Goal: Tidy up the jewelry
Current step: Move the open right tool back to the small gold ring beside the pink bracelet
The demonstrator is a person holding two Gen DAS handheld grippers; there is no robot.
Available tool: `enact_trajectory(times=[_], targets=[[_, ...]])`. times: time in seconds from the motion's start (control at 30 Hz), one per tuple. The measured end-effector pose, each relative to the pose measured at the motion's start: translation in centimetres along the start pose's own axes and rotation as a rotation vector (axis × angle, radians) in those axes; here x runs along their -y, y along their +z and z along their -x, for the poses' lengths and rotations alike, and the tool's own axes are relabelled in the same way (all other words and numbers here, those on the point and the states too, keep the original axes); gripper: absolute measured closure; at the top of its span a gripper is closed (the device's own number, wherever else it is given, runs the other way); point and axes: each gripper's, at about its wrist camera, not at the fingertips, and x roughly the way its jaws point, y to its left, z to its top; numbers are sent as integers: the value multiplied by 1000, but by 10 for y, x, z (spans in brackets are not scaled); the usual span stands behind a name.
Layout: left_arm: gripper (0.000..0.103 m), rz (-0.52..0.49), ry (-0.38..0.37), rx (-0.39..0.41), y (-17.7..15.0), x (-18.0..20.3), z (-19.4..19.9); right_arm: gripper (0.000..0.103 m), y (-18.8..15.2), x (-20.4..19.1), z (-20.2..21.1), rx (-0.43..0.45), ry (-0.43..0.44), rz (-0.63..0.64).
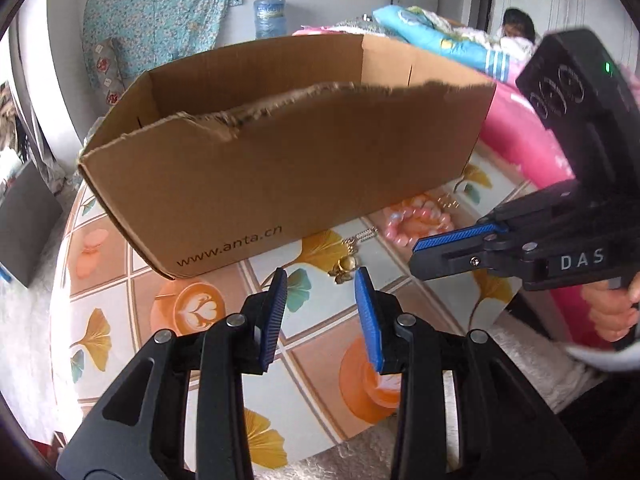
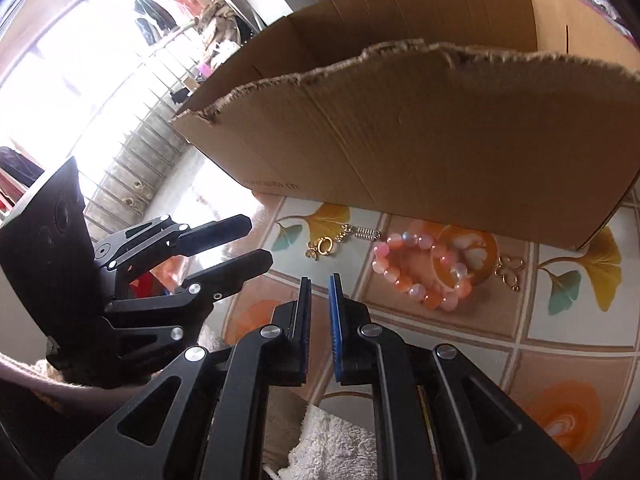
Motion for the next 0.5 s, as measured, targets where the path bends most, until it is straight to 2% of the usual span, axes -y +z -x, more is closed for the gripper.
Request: enact_trajectory(times=[0.1,0.33,0.5], targets=[[74,-43,18,-22,-1,3,-16,93,0,4,-8,-11,-1,-11],[86,-76,-39,-20,2,0,-23,93,4,14,-9,-12,6,-45],[90,-125,-61,-14,4,0,-26,93,2,23,-8,-16,25,-71]])
